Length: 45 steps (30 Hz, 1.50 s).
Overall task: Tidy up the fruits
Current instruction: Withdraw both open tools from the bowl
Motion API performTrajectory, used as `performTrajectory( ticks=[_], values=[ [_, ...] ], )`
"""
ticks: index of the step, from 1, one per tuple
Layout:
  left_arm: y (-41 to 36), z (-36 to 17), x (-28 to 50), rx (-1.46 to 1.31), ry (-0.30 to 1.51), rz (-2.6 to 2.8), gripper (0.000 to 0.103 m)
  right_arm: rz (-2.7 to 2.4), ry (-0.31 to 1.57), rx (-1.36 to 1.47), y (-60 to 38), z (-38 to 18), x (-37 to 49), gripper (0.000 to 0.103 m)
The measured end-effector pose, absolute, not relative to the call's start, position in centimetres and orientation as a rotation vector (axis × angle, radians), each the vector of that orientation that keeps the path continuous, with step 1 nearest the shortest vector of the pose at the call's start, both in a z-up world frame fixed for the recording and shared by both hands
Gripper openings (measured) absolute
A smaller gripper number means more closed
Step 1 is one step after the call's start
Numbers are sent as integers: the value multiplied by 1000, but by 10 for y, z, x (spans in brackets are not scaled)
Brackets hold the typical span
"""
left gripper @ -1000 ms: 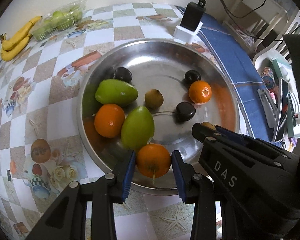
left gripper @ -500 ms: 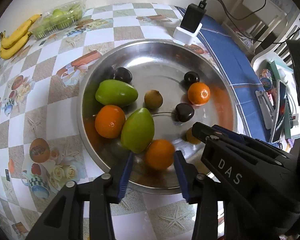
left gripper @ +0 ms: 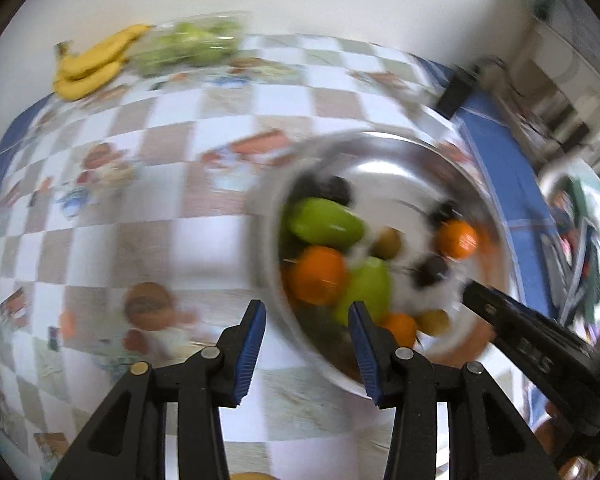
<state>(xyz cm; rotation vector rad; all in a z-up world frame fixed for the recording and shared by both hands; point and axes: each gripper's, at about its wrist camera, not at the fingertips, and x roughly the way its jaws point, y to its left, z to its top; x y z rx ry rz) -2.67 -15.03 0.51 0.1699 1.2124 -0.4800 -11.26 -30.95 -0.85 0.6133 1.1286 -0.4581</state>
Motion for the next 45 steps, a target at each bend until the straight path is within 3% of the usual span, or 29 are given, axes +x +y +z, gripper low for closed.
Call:
performTrajectory(
  ticks=[4, 10, 12, 14, 17, 20, 21, 23, 26, 45],
  values=[
    [-123, 3, -10, 146, 1208, -379, 47, -447, 1133, 593, -302, -8, -108, 28],
    [-88, -1, 9, 129, 1211, -271, 64, -410, 1136, 542, -286, -6, -99, 55],
    [-79, -3, 14, 126, 1214, -238, 75, -403, 1132, 521, -279, -4, -96, 69],
    [-72, -4, 19, 125, 1215, -211, 79, -395, 1131, 502, -273, -3, -92, 70],
    [-59, -6, 23, 124, 1215, -184, 89, -374, 1130, 465, -262, -2, -87, 82],
    [-49, -5, 27, 131, 1207, -168, 92, -370, 1125, 444, -254, -1, -84, 84],
    [-46, -4, 27, 134, 1205, -166, 95, -369, 1122, 443, -252, -1, -83, 93],
    [-41, -4, 27, 143, 1200, -163, 99, -364, 1117, 433, -246, -1, -81, 98],
    [-36, -2, 27, 154, 1188, -165, 103, -363, 1110, 424, -240, 0, -79, 99],
    [-8, 22, -4, 209, 1122, -192, 103, -320, 1054, 359, -195, 29, -97, 99]
  ],
)
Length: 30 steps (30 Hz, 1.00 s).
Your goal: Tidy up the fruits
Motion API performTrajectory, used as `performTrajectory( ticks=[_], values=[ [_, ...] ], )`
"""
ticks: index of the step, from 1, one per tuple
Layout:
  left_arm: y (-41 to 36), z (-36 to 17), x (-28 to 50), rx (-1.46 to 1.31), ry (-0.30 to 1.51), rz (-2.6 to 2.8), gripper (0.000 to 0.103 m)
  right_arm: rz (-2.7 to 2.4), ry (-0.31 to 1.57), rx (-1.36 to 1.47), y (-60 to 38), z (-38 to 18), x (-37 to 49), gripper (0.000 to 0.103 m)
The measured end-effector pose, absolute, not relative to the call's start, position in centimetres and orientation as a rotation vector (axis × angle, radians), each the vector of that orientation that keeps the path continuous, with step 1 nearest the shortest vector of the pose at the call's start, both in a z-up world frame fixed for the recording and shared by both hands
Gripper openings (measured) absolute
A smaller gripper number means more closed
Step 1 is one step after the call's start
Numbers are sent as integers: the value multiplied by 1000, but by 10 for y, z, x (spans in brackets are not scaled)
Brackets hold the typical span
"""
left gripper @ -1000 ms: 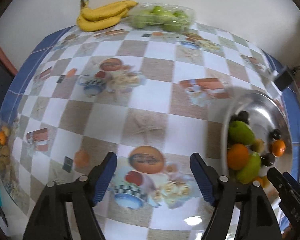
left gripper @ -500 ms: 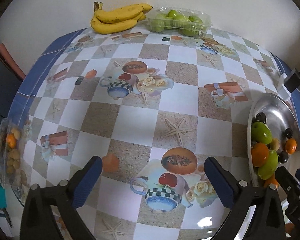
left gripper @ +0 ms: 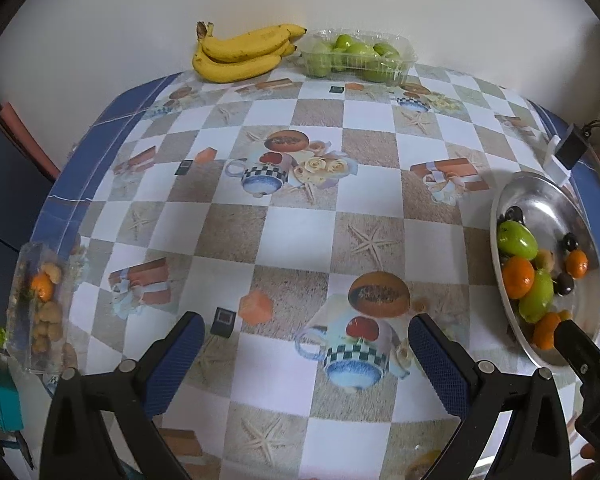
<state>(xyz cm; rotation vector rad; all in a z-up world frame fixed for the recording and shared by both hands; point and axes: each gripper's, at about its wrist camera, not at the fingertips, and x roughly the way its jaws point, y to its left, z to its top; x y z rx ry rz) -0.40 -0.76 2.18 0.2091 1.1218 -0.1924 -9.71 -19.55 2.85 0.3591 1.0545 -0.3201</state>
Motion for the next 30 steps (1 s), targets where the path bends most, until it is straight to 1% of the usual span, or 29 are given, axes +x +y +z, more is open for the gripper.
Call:
performTrajectory(
  ticks=[14, 17, 25, 30],
  values=[
    [2, 45, -36, 221, 1075, -200, 103, -337, 1031, 345, -187, 39, -128, 99],
    [-3, 45, -39, 265, 1063, -167, 103, -344, 1025, 350, -188, 39, -132, 99],
    [3, 46, -38, 222, 1059, -174, 103, -355, 1023, 337, -188, 39, -133, 99],
    [-5, 43, -40, 255, 1062, -194, 103, -363, 1039, 326, -187, 36, -131, 99]
  ],
)
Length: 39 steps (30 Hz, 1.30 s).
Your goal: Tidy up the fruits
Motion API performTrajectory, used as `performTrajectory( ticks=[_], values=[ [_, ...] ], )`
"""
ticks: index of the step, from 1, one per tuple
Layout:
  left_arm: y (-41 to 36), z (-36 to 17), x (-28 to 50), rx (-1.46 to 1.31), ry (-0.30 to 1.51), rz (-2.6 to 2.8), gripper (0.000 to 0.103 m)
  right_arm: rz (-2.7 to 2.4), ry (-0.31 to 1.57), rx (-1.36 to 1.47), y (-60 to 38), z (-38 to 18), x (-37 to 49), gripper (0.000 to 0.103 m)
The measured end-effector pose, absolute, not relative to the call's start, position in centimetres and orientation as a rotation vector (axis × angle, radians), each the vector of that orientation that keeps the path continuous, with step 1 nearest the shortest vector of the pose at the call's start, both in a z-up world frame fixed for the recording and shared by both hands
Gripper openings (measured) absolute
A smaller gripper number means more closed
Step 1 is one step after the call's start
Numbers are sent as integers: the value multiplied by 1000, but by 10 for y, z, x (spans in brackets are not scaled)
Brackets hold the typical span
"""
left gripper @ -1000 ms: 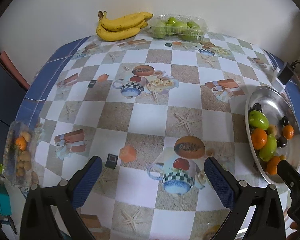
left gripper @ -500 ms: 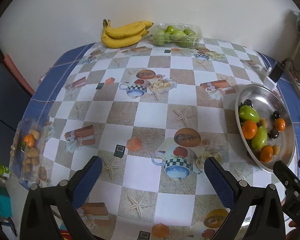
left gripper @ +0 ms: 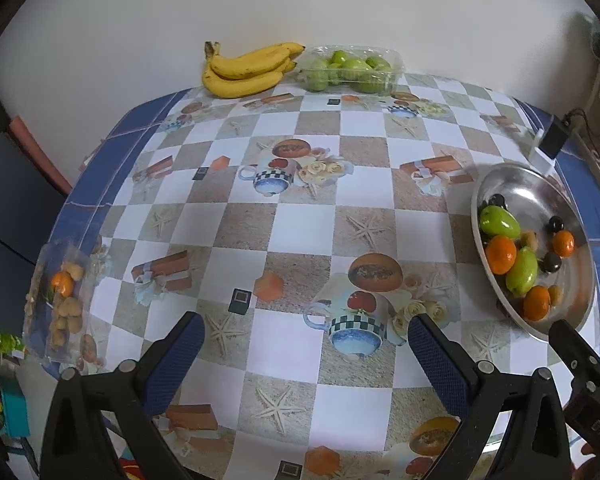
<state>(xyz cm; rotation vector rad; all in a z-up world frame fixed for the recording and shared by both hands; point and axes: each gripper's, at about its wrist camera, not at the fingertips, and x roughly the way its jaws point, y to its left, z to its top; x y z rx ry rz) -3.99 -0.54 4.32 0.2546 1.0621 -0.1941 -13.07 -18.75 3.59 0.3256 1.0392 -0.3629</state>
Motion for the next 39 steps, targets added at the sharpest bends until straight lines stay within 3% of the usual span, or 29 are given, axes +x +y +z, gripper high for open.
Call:
performTrajectory(
  ticks=[39],
  values=[
    [-7, 31, -35, 298, 1116, -190, 103, -403, 1083, 305, -188, 26, -124, 99]
  ],
)
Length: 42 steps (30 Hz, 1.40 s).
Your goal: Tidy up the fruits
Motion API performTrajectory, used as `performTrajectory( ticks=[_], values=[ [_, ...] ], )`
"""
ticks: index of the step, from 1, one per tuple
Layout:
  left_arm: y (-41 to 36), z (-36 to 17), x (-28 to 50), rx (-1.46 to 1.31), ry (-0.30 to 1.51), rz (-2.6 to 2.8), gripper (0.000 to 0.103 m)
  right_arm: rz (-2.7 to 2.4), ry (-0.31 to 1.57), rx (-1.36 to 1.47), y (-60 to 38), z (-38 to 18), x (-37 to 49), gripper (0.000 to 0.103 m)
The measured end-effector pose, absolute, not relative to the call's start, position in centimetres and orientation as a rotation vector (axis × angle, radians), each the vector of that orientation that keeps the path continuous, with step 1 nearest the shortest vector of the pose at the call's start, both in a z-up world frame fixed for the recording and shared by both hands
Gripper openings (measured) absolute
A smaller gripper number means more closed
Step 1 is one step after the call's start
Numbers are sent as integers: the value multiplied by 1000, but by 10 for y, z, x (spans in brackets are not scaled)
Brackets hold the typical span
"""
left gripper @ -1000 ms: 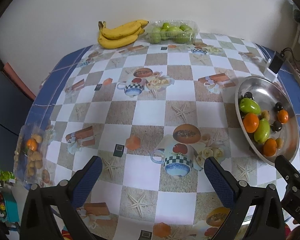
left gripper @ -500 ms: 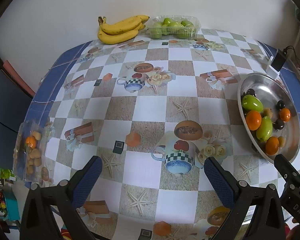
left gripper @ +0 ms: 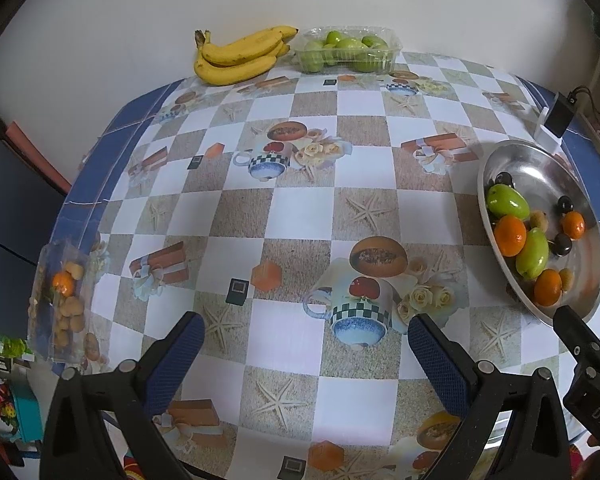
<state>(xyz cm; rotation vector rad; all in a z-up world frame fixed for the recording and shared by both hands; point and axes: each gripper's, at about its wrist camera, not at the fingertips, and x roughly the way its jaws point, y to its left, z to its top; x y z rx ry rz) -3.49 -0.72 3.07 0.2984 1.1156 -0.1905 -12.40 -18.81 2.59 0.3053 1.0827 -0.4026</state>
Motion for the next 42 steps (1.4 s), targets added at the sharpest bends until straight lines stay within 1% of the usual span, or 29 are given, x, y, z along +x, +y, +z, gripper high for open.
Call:
performTrajectory(
  ticks=[42],
  values=[
    [-7, 28, -33, 300, 1131, -185, 103, -401, 1099, 311, -187, 24, -123, 99]
  ],
)
